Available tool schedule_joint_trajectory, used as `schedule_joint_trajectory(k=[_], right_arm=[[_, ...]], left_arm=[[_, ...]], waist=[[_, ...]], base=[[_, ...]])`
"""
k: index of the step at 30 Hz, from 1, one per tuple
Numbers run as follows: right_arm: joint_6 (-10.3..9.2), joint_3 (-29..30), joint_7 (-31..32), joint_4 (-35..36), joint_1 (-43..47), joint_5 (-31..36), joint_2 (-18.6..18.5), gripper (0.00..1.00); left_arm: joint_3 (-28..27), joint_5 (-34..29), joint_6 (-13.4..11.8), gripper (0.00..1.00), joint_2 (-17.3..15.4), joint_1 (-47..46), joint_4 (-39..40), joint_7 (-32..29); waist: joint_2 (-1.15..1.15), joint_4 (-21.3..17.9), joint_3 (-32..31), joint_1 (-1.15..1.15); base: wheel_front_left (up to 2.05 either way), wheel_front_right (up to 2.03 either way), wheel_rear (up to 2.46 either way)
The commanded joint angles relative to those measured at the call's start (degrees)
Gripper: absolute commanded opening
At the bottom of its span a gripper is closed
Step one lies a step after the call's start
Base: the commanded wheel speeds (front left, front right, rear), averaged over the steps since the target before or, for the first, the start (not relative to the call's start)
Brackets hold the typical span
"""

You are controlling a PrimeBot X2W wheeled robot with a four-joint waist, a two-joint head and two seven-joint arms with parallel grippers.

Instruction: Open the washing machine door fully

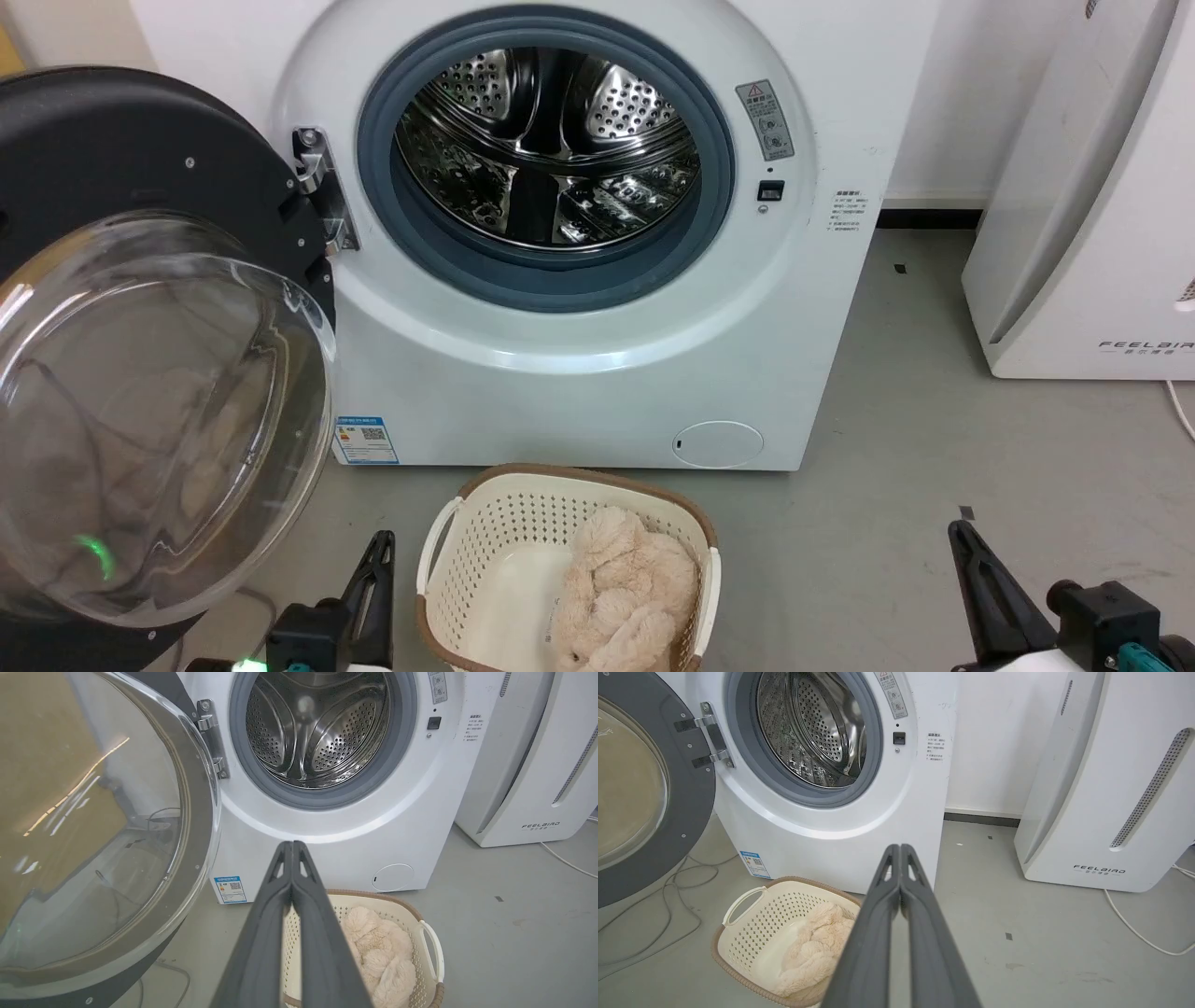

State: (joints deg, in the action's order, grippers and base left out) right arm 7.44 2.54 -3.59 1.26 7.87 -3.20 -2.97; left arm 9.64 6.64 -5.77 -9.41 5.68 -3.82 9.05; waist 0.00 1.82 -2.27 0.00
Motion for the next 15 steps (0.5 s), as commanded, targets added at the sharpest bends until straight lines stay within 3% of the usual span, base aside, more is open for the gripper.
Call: schedule_joint_trajectory(k=[1, 15], right_arm=[[0.01, -0.16, 0.19, -0.11, -0.89, 0.52, 0.03, 0.0], [0.02, -0.56, 0.76, -0.3, -2.06, 0.97, 0.04, 0.0]], left_arm=[[-0.5, -0.47, 0.36, 0.0, 0.36, -1.05, 0.42, -0.24], [-2.03, -1.5, 1.27, 0.0, 1.39, -1.82, 0.99, -1.72]], waist=[[0.0, -0.02, 0.03, 0.0], [0.0, -0.32, 0.4, 0.0]], base=[[0.0, 0.0, 0.0], [0.0, 0.0, 0.0]])
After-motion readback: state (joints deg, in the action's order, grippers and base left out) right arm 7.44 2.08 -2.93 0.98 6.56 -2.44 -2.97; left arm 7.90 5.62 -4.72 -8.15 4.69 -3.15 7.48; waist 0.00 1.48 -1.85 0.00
